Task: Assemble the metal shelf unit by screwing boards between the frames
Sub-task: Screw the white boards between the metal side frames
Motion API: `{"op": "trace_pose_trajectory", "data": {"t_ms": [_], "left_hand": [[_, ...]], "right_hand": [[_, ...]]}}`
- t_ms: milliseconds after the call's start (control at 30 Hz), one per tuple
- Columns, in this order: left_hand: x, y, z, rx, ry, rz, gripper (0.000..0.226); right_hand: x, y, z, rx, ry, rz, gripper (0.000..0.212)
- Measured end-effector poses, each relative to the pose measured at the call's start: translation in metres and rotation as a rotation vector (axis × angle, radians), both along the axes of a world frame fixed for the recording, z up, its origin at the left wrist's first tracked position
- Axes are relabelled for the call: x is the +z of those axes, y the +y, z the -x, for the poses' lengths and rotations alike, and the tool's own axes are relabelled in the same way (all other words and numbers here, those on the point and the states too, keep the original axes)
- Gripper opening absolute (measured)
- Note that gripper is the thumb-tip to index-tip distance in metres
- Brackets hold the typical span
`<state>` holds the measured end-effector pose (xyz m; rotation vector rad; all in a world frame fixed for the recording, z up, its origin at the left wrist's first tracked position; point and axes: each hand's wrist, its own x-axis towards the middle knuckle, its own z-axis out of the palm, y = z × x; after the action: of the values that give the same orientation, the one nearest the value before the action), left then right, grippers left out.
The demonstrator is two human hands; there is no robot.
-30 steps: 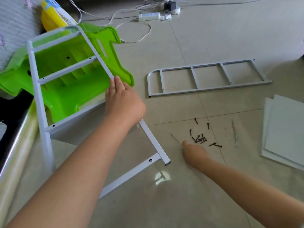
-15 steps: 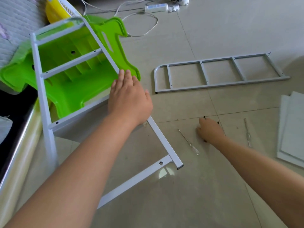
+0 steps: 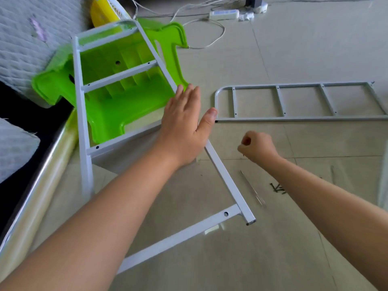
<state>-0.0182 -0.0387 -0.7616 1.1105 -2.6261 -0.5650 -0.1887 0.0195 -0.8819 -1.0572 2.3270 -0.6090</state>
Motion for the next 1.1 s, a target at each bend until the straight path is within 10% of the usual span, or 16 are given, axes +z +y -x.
{"op": "trace_pose_trajectory", "data": {"t_ms": [233, 600, 900, 1100], "left_hand": [[0.003, -0.024, -0.053, -0.107, -0.162, 0.506, 0.07], [0.028, -0.042, -0.121, 0.156, -0.524, 0.337, 0.031], [0.014, -0.043, -0.136, 0.294, -0.41, 0.217, 0.008], [0.011, -0.051, -0.133, 0.318, -0.338, 0.168, 0.041]], "right_hand": [[0.115, -0.023, -0.054, 0.152, 0.054, 0.435, 0.019], [0.173, -0.052, -0.106, 0.454, 0.145, 0.51, 0.014], [0.136, -0.065, -0.145, 0.397, 0.183, 0.352, 0.013], [0.138, -0.079, -0.153, 0.47, 0.368, 0.232, 0.009]]}}
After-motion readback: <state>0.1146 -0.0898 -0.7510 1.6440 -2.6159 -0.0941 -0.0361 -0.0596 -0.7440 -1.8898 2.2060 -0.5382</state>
